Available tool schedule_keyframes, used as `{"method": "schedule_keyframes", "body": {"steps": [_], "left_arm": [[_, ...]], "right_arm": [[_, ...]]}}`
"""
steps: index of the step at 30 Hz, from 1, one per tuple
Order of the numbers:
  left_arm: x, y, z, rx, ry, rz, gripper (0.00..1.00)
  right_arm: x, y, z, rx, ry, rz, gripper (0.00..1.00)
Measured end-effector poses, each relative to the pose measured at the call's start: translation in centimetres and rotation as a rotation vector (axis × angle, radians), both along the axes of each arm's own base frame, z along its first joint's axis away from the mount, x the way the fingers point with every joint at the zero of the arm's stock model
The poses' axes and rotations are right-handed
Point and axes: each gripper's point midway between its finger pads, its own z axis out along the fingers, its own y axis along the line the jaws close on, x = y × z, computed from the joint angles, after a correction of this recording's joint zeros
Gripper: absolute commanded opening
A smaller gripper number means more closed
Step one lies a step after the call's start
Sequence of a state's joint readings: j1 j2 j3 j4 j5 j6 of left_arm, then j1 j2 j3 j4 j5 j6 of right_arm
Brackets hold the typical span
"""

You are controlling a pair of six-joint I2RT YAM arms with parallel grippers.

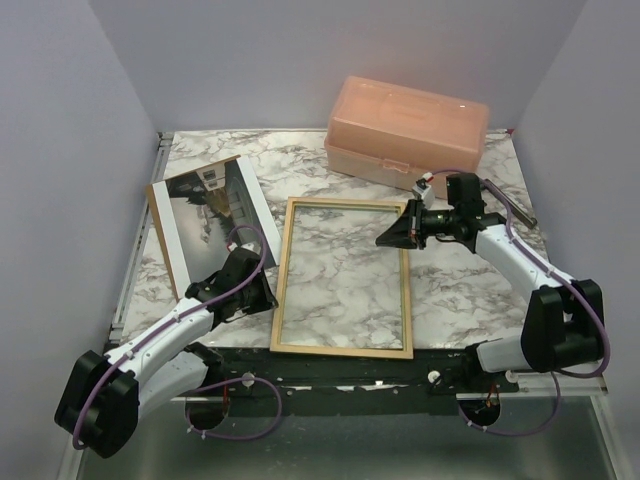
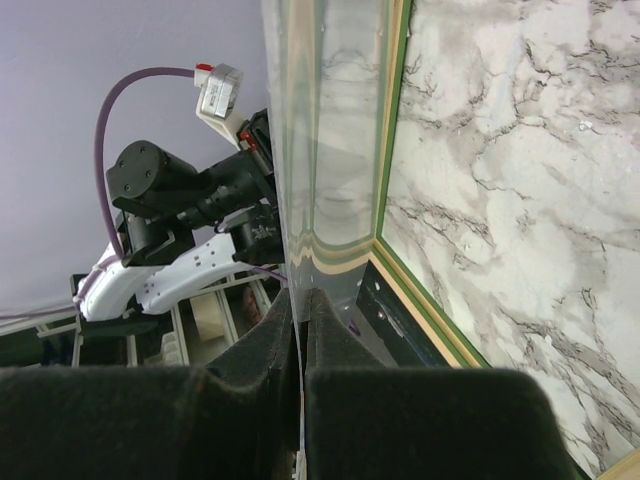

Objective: Put the photo into the frame

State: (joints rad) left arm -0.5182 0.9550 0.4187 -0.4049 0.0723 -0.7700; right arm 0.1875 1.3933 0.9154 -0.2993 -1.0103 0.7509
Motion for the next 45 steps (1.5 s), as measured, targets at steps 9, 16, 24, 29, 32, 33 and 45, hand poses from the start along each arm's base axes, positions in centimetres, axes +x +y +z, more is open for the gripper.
{"method": "schedule_keyframes", "body": {"steps": [9, 16, 24, 29, 32, 33, 45], "left_arm": [[0.0, 0.0, 0.0, 0.000, 0.001, 0.000, 0.14], [0.0, 0.0, 0.0, 0.000, 0.002, 0.000, 0.14], [0.1, -0.1, 0.0, -0.001, 0.002, -0.001, 0.13], [0.1, -0.1, 0.0, -0.001, 0.004, -0.002, 0.13], [0.1, -0.1, 0.0, -0.001, 0.004, -0.002, 0.13], [0.1, -0.1, 0.0, -0.001, 0.004, -0.002, 0.13], [0.1, -0.1, 0.0, -0.001, 0.005, -0.002, 0.12]], "right_arm": [[0.2, 0.0, -0.3, -0.001, 0.000, 0.002, 0.01], [0.6, 0.1, -0.3, 0.005, -0.013, 0.002, 0.01], [0.9, 0.3, -0.3, 0.021, -0.021, 0.000, 0.00], [0.7, 0.3, -0.9, 0.030, 0.000, -0.003, 0.01], [0.6, 0.3, -1.3, 0.030, 0.006, -0.004, 0.01], [0.6, 0.3, -1.3, 0.031, 0.006, -0.003, 0.01], [0.8, 0.1, -2.4, 0.027, 0.024, 0.004, 0.01]]}}
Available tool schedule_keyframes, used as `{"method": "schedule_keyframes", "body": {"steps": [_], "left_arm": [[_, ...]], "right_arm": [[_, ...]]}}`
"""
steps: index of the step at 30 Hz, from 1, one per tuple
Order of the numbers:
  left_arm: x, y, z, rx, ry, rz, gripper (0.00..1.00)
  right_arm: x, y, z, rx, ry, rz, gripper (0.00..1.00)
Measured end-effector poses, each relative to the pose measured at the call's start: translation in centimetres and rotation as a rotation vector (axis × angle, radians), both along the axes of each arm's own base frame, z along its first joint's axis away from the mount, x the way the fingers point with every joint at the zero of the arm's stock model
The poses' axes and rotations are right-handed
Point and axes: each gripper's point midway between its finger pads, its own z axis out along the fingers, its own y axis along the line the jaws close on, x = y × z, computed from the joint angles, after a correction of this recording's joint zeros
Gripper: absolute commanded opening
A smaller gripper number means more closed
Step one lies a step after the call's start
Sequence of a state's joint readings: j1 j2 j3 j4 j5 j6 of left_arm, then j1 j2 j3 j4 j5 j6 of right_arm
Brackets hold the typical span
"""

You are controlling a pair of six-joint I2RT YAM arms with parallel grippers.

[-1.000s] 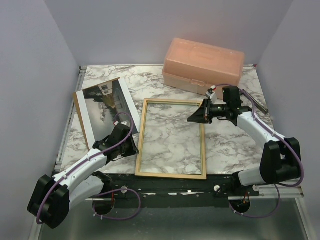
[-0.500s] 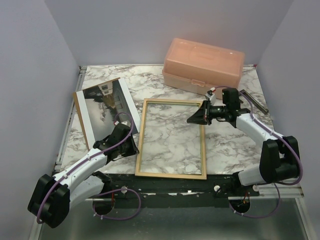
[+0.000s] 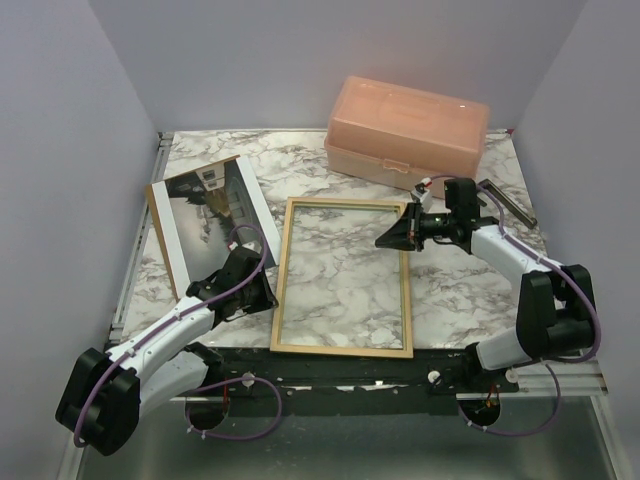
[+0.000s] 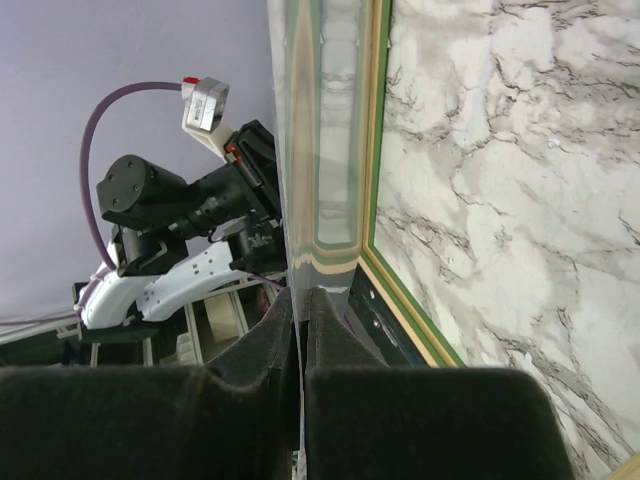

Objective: Put the photo into the frame

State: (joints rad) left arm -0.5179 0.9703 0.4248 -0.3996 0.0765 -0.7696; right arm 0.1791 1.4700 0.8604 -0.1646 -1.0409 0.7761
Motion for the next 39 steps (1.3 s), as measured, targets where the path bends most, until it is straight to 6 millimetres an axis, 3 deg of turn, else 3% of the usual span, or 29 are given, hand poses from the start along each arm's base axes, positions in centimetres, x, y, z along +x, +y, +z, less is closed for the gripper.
{"method": "schedule_keyframes", "body": {"steps": [15, 39], "left_arm": [[0.0, 0.0, 0.0, 0.002, 0.001, -0.003, 0.12], [0.1, -0.2, 0.0, 0.000, 0.005, -0.005, 0.12]], "right_arm": [[-0.3, -0.6, -1.3, -0.054, -0.004, 0.000, 0.01], [-1.2, -0.2, -0.2, -0.001, 0.015, 0.040, 0.01]]}}
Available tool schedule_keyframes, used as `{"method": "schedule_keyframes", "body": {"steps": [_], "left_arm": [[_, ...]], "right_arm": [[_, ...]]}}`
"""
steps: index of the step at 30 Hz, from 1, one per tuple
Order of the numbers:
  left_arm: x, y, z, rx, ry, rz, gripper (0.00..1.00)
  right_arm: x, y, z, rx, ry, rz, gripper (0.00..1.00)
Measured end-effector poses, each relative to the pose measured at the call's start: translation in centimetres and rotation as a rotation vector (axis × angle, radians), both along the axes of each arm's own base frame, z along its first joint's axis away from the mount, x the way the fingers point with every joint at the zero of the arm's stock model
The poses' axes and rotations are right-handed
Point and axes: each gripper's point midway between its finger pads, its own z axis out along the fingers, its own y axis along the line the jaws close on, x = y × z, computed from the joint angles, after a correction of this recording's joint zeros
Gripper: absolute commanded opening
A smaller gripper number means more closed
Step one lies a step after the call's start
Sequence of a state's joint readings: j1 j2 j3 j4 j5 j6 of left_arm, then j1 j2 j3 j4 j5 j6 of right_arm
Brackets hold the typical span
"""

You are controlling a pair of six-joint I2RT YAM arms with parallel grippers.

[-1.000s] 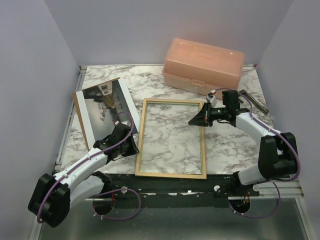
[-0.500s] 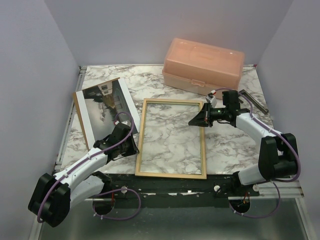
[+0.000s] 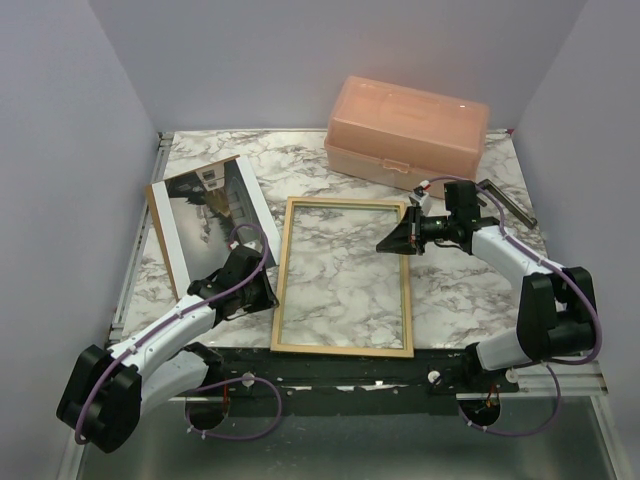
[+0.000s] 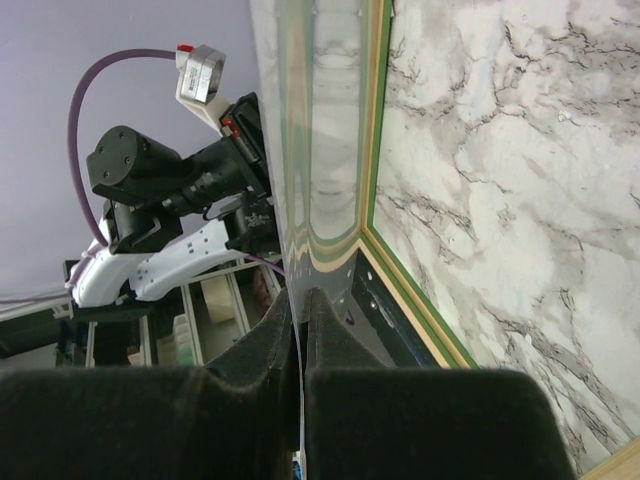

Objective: Put the photo into the frame

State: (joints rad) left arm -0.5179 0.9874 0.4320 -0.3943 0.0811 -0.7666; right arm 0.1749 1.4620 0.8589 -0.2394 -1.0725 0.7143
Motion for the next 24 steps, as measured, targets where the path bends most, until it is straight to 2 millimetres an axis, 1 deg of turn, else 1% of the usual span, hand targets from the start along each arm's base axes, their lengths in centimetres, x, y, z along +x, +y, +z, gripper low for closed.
{"method": "schedule_keyframes", "body": {"steps": [9, 15, 20, 24], "left_arm": [[0.1, -0.1, 0.0, -0.002, 0.001, -0.001, 0.11], [0.1, -0.1, 0.0, -0.002, 0.001, -0.001, 0.11], [0.1, -0.1, 0.0, -0.001, 0.001, -0.001, 0.11], [0.1, -0.1, 0.0, -0.001, 0.001, -0.001, 0.11]], "right_arm": [[-0.5, 0.0, 0.7, 0.013, -0.016, 0.010, 0.00], [-0.5, 0.0, 0.4, 0.011, -0.018, 0.016, 0.01], [-0.1, -0.1, -0.2, 0.007, 0.002, 0.013, 0.01], [-0.1, -0.1, -0.3, 0.007, 0.003, 0.013, 0.01]]}}
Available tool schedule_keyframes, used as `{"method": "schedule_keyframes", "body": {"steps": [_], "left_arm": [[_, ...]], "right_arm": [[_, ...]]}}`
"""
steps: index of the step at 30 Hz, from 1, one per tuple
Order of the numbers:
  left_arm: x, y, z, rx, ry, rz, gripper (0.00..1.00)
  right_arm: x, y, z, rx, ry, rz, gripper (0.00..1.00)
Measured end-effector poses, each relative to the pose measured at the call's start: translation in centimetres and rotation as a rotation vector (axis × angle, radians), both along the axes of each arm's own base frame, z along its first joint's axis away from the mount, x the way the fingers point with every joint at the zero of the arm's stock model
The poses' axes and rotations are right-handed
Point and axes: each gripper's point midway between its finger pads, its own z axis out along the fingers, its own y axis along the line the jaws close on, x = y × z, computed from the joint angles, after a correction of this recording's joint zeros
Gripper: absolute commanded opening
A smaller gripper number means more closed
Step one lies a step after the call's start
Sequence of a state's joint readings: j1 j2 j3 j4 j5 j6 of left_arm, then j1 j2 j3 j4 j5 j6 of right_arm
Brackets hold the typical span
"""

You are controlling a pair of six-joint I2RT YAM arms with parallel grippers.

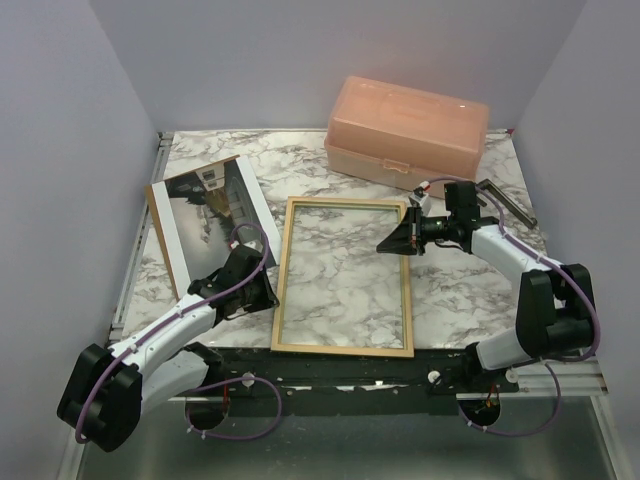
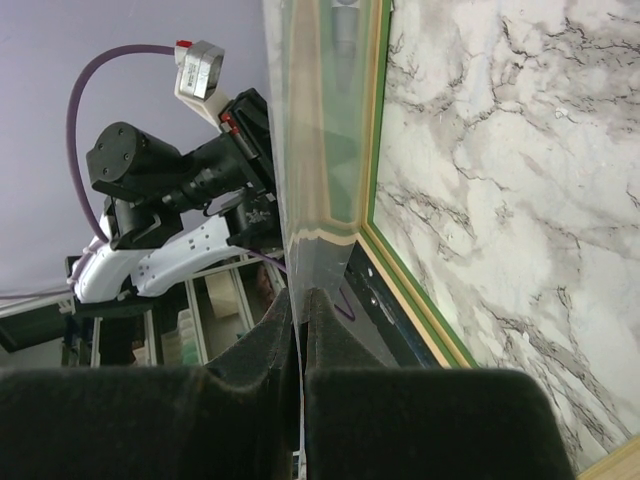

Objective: Put the photo into the frame

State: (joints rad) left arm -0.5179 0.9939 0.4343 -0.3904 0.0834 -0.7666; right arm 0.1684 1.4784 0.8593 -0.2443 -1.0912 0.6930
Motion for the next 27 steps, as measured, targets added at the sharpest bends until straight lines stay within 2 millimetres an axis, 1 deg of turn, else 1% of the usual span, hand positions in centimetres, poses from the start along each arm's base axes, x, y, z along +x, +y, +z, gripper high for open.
{"method": "schedule_keyframes", "body": {"steps": [5, 17, 22, 27], "left_arm": [[0.0, 0.0, 0.0, 0.000, 0.000, 0.000, 0.11], [0.0, 0.0, 0.0, 0.000, 0.001, -0.001, 0.10], [0.0, 0.0, 0.0, 0.002, 0.001, -0.003, 0.10], [0.0, 0.1, 0.0, 0.004, -0.001, -0.003, 0.10]], "right_arm": [[0.0, 0.0, -0.2, 0.001, -0.001, 0.007, 0.01], [0.0, 0.0, -1.9, -0.011, 0.020, 0.034, 0.01], [0.1, -0.3, -2.9, -0.051, 0.029, 0.032, 0.01], [0.2, -0.7, -3.8, -0.103, 0.043, 0.022, 0.03]]}}
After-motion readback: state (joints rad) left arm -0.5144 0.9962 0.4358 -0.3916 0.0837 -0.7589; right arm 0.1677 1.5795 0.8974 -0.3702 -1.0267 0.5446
